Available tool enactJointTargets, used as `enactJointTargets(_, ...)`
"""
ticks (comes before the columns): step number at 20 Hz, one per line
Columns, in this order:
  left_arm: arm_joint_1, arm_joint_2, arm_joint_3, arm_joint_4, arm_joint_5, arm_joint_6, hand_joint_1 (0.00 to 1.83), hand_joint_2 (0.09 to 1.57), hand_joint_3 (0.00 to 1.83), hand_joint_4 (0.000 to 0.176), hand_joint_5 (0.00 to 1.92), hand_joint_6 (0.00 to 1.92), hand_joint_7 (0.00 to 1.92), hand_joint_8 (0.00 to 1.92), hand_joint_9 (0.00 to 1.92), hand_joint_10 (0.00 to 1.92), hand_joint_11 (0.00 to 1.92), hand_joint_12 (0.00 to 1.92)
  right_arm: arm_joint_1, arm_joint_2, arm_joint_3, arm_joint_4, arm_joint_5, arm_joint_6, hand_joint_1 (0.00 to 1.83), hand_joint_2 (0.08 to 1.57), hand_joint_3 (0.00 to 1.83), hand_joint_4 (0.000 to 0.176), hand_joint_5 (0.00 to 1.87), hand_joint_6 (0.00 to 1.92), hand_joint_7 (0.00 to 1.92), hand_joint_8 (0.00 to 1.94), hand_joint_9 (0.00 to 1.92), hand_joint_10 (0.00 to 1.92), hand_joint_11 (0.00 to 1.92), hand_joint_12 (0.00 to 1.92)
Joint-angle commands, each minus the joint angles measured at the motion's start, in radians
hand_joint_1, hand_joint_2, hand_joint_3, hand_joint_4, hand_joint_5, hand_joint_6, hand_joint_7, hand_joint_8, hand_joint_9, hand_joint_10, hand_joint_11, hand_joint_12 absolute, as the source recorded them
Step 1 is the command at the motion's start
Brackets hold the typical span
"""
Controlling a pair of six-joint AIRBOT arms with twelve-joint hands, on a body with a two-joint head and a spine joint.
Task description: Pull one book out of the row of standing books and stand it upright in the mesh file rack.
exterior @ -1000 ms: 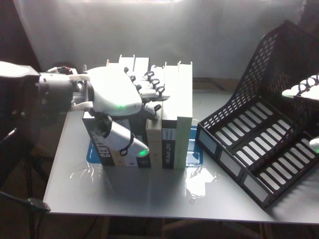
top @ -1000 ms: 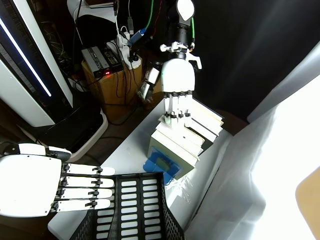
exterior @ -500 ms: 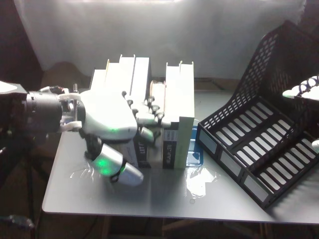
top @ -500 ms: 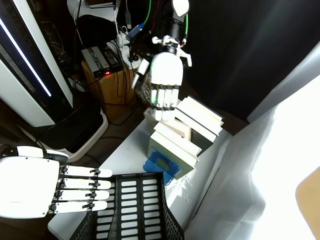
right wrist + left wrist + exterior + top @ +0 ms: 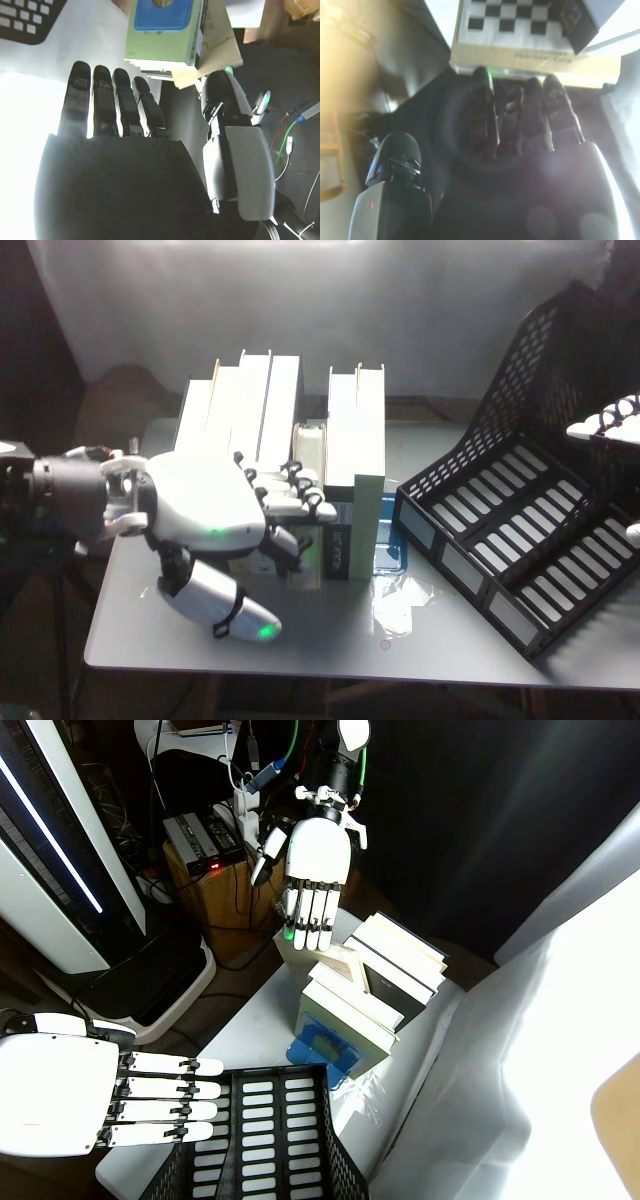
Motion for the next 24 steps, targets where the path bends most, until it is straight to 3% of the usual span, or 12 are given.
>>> enactJointTargets(1, 0.017, 0.012, -0.004, -0.024, -0.028, -0.010, 0.00, 1.19, 0.00, 0.000, 0.51, 0.01, 0.00, 0.00, 0.00, 0.00, 0.00, 0.00, 0.001, 0.010, 0.004, 0.022, 0.098, 0.003, 0.48, 1.29, 0.00, 0.000, 0.00, 0.00, 0.00, 0.00, 0.00, 0.00, 0.00, 0.00)
enactJointTargets(10, 0.024, 0.040, -0.033, -0.129, -0.082, -0.010, 0.00, 1.22, 0.01, 0.000, 0.49, 0.00, 0.00, 0.00, 0.00, 0.00, 0.00, 0.00, -0.001, 0.009, 0.005, 0.025, 0.098, 0.004, 0.51, 1.28, 0.00, 0.000, 0.00, 0.00, 0.00, 0.00, 0.00, 0.00, 0.00, 0.00)
enactJointTargets(11, 0.021, 0.045, -0.032, -0.160, -0.091, -0.010, 0.00, 1.25, 0.03, 0.000, 0.32, 0.00, 0.00, 0.00, 0.00, 0.00, 0.00, 0.00, -0.001, 0.009, 0.005, 0.026, 0.098, 0.004, 0.51, 1.27, 0.00, 0.000, 0.00, 0.00, 0.00, 0.00, 0.00, 0.00, 0.00, 0.00)
enactJointTargets(12, 0.018, 0.051, -0.033, -0.188, -0.099, -0.010, 0.00, 1.25, 0.03, 0.000, 0.32, 0.00, 0.00, 0.00, 0.00, 0.00, 0.00, 0.00, -0.001, 0.009, 0.005, 0.026, 0.098, 0.004, 0.51, 1.27, 0.00, 0.000, 0.00, 0.00, 0.00, 0.00, 0.00, 0.00, 0.00, 0.00)
enactJointTargets(14, 0.013, 0.069, -0.041, -0.260, -0.123, -0.010, 0.00, 1.26, 0.02, 0.000, 0.17, 0.00, 0.00, 0.00, 0.00, 0.00, 0.00, 0.00, -0.001, 0.010, 0.002, 0.023, 0.103, 0.004, 0.49, 1.27, 0.00, 0.000, 0.00, 0.00, 0.00, 0.00, 0.00, 0.00, 0.00, 0.00)
enactJointTargets(15, 0.009, 0.088, -0.057, -0.310, -0.137, -0.010, 0.01, 1.35, 0.02, 0.018, 0.01, 0.00, 0.00, 0.00, 0.00, 0.00, 0.00, 0.00, -0.001, 0.013, -0.003, 0.016, 0.108, 0.004, 0.52, 1.26, 0.00, 0.000, 0.00, 0.00, 0.00, 0.00, 0.00, 0.00, 0.00, 0.00)
enactJointTargets(16, 0.008, 0.102, -0.066, -0.348, -0.149, -0.010, 0.10, 1.35, 0.01, 0.026, 0.00, 0.00, 0.00, 0.00, 0.00, 0.00, 0.00, 0.00, -0.001, 0.015, -0.007, 0.009, 0.111, 0.004, 0.54, 1.26, 0.00, 0.000, 0.00, 0.00, 0.00, 0.00, 0.00, 0.00, 0.00, 0.00)
enactJointTargets(18, 0.008, 0.130, -0.074, -0.444, -0.180, -0.010, 0.14, 1.41, 0.02, 0.007, 0.00, 0.00, 0.00, 0.00, 0.00, 0.00, 0.00, 0.00, 0.003, 0.020, -0.016, -0.011, 0.113, 0.004, 0.59, 1.25, 0.00, 0.000, 0.00, 0.00, 0.00, 0.00, 0.00, 0.00, 0.00, 0.00)
enactJointTargets(21, 0.016, 0.164, -0.072, -0.608, -0.219, -0.010, 0.12, 1.43, 0.01, 0.016, 0.00, 0.00, 0.00, 0.00, 0.00, 0.00, 0.00, 0.00, 0.026, 0.028, -0.030, -0.061, 0.112, 0.013, 0.63, 1.22, 0.00, 0.000, 0.00, 0.00, 0.00, 0.00, 0.00, 0.00, 0.00, 0.00)
enactJointTargets(22, 0.026, 0.175, -0.064, -0.680, -0.230, -0.010, 0.20, 1.39, 0.00, 0.044, 0.00, 0.00, 0.00, 0.00, 0.00, 0.00, 0.00, 0.00, 0.038, 0.028, -0.030, -0.099, 0.113, 0.043, 0.59, 1.22, 0.00, 0.000, 0.00, 0.00, 0.00, 0.00, 0.00, 0.00, 0.00, 0.00)
enactJointTargets(23, 0.034, 0.180, -0.056, -0.725, -0.232, -0.010, 0.20, 1.39, 0.00, 0.044, 0.00, 0.00, 0.00, 0.00, 0.00, 0.00, 0.00, 0.00, 0.048, 0.027, -0.029, -0.128, 0.112, 0.065, 0.59, 1.22, 0.00, 0.000, 0.00, 0.00, 0.00, 0.00, 0.00, 0.00, 0.00, 0.00)
enactJointTargets(24, 0.044, 0.181, -0.045, -0.762, -0.238, -0.010, 0.39, 1.33, 0.00, 0.023, 0.00, 0.00, 0.00, 0.00, 0.00, 0.00, 0.00, 0.00, 0.060, 0.025, -0.030, -0.155, 0.112, 0.080, 0.54, 1.20, 0.00, 0.000, 0.00, 0.00, 0.00, 0.00, 0.00, 0.00, 0.00, 0.00)
